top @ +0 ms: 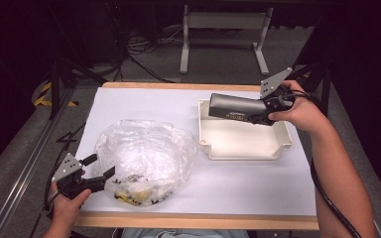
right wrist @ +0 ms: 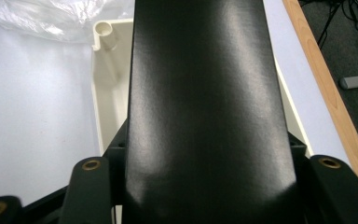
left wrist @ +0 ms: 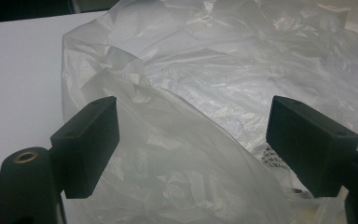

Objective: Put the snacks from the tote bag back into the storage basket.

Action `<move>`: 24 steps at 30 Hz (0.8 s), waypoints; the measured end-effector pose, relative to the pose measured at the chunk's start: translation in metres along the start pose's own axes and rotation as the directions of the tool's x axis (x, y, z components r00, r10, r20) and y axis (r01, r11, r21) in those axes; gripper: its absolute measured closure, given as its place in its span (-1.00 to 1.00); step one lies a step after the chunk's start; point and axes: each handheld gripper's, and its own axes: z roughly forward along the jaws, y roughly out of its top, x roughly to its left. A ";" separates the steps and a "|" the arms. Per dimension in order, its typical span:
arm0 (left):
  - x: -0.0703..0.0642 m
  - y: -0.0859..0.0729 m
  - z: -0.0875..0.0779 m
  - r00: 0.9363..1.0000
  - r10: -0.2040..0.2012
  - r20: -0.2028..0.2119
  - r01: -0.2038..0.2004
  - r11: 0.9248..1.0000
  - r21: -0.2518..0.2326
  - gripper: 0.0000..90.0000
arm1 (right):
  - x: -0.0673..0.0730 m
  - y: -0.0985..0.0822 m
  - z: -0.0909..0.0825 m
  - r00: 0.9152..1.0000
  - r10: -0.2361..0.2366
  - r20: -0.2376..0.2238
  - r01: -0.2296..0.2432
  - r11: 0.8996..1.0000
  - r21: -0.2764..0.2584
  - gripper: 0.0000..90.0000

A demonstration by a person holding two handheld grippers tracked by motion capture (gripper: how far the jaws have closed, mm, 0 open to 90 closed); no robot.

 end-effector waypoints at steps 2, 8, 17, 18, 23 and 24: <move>0.000 0.000 0.000 1.000 0.001 -0.001 -0.001 1.000 0.000 -0.60 | -0.001 -0.003 0.004 1.000 0.002 -0.005 -0.002 1.000 0.002 -0.05; 0.000 0.000 0.000 1.000 0.001 -0.003 -0.001 1.000 0.002 -0.60 | -0.003 -0.012 0.016 1.000 0.015 -0.015 -0.015 1.000 0.015 -0.05; -0.002 -0.001 -0.002 1.000 0.006 -0.009 -0.006 1.000 -0.008 -0.60 | -0.004 -0.022 0.029 1.000 -0.005 -0.017 0.006 0.999 0.032 -0.05; -0.002 -0.001 -0.002 1.000 0.008 -0.010 -0.008 1.000 -0.007 -0.60 | -0.005 -0.023 0.030 1.000 -0.007 -0.017 0.007 0.999 0.034 -0.05; -0.004 -0.002 -0.005 1.000 0.014 -0.013 -0.014 1.000 -0.010 -0.60 | -0.006 -0.029 0.036 1.000 -0.008 -0.022 0.009 0.999 0.045 -0.05; -0.004 -0.002 -0.005 1.000 0.015 -0.013 -0.015 1.000 -0.009 -0.60 | -0.007 -0.031 0.038 1.000 -0.013 -0.026 0.015 0.999 0.047 -0.05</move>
